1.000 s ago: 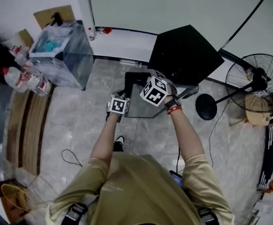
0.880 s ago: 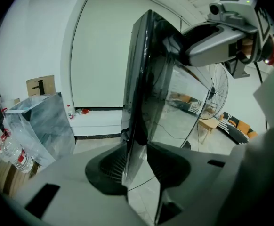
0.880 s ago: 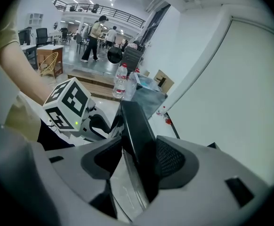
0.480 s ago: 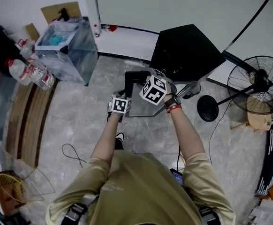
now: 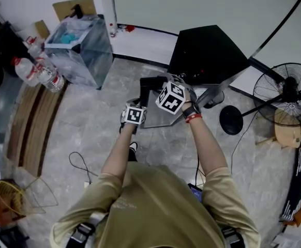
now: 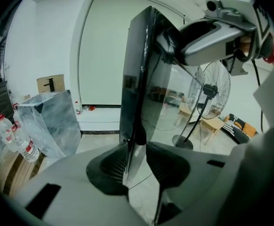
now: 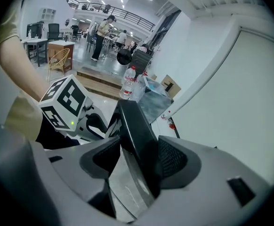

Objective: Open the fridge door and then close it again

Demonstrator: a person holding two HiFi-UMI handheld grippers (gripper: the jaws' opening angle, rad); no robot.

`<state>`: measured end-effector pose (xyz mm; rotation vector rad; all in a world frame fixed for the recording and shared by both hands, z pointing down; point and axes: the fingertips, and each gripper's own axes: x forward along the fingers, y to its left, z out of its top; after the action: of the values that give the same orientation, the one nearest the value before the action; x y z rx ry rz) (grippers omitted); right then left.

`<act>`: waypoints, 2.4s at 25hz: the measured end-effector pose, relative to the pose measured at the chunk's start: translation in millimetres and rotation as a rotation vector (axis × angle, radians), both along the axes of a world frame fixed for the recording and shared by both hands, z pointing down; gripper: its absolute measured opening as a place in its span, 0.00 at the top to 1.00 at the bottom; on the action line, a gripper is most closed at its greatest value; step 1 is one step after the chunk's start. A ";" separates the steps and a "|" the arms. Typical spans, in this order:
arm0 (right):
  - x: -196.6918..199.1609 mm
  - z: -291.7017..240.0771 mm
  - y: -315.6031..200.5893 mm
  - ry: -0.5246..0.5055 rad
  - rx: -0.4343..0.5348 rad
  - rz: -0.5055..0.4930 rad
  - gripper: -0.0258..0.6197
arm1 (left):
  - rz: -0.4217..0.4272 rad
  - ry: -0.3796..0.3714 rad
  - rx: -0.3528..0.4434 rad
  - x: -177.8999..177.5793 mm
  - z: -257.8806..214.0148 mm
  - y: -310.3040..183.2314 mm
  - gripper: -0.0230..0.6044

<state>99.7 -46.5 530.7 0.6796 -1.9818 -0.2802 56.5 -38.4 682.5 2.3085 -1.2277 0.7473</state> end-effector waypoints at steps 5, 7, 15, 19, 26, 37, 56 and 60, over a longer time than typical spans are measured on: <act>-0.7 1.6 26.2 0.019 0.006 -0.024 0.56 | -0.005 0.012 -0.008 2.4 1.9 30.0 0.76; -0.5 3.0 36.4 0.026 0.005 -0.034 0.56 | -0.012 0.006 -0.006 1.4 2.6 40.7 0.77; 1.8 1.8 64.0 0.046 0.009 -0.090 0.54 | -0.034 0.013 -0.020 5.3 4.5 72.7 0.78; 5.2 2.4 79.1 0.059 0.011 -0.116 0.54 | -0.046 0.018 -0.025 11.3 5.2 90.7 0.78; 9.5 2.8 99.7 0.083 0.020 -0.148 0.53 | -0.064 0.017 -0.026 18.2 3.3 115.4 0.79; 20.7 5.0 125.4 0.117 0.048 -0.178 0.51 | -0.053 0.006 -0.023 32.9 4.0 145.3 0.80; 28.0 -12.3 144.8 -0.078 0.075 -0.023 0.51 | 0.005 0.100 0.029 13.2 -23.4 176.4 0.80; 39.3 -32.1 147.3 -0.429 0.074 0.184 0.51 | -0.031 0.121 0.123 -12.2 -57.5 177.4 0.80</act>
<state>139.0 100.8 498.6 1.0310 -2.2999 -0.1003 44.3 138.9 625.0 2.3886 -1.2839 0.5270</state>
